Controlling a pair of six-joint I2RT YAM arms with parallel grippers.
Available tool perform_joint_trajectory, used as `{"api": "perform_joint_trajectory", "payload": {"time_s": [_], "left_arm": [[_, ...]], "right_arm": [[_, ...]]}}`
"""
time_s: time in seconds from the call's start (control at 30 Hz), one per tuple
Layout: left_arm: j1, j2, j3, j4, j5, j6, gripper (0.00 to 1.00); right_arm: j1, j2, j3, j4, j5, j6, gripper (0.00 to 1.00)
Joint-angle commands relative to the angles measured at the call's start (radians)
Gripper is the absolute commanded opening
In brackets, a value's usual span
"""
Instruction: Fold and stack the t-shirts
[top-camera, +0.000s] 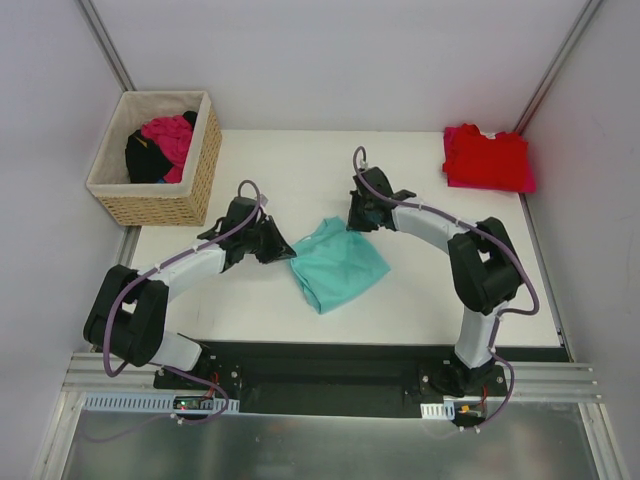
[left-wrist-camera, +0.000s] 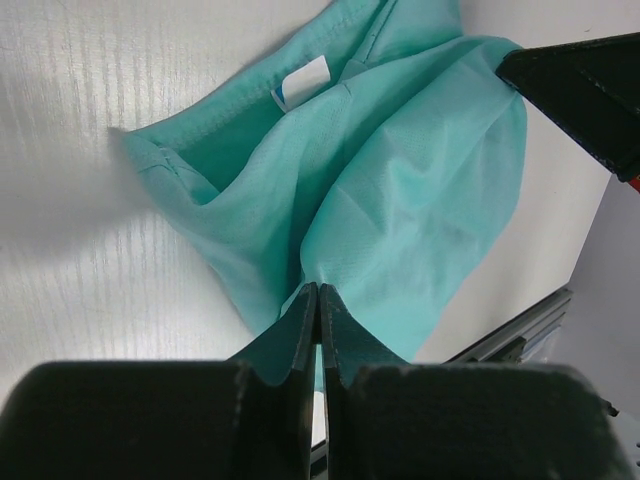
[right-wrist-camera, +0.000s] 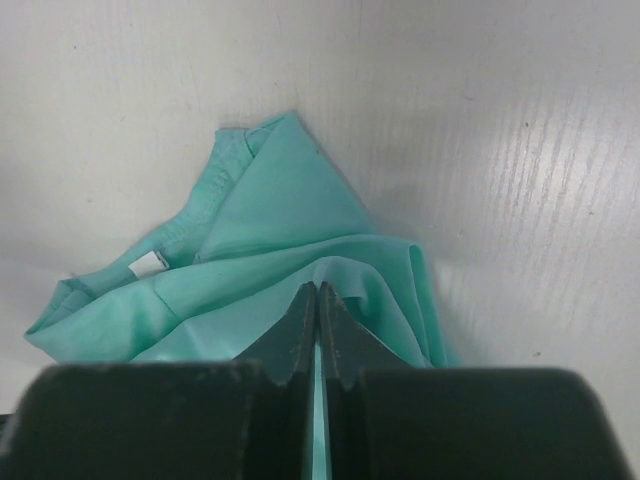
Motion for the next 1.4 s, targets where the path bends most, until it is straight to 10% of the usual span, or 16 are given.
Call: {"api": "perform_joint_trajectory", "payload": {"time_s": [0.0, 0.53, 0.63, 0.77, 0.87, 1.07, 1.23, 1.37], "left_arm": [[0.021, -0.028, 0.009, -0.004, -0.031, 0.008, 0.00], [0.038, -0.099, -0.066, 0.003, -0.091, -0.009, 0.00], [0.041, -0.105, -0.079, 0.009, -0.097, -0.011, 0.00], [0.046, -0.123, -0.094, 0.011, -0.111, -0.011, 0.00], [0.052, -0.140, -0.108, 0.011, -0.118, -0.009, 0.00], [0.064, -0.171, -0.138, 0.011, -0.160, -0.009, 0.00], [0.068, -0.235, -0.160, -0.012, -0.220, -0.022, 0.98], [0.066, -0.332, -0.143, -0.038, -0.218, -0.040, 0.99]], "right_arm": [[-0.005, 0.018, 0.067, 0.009, 0.009, 0.021, 0.01], [0.007, 0.176, 0.199, 0.093, -0.104, 0.032, 0.01], [0.007, 0.199, 0.193, 0.142, -0.125, 0.024, 0.15], [0.007, 0.168, 0.193, 0.166, -0.084, -0.013, 0.67], [0.006, 0.069, 0.173, 0.167, -0.031, -0.054, 0.87], [0.010, -0.172, 0.081, 0.089, 0.006, -0.071, 0.97], [0.030, -0.349, -0.095, 0.098, -0.042, -0.017, 0.98], [0.063, -0.418, -0.215, 0.133, -0.063, 0.036, 0.98]]}}
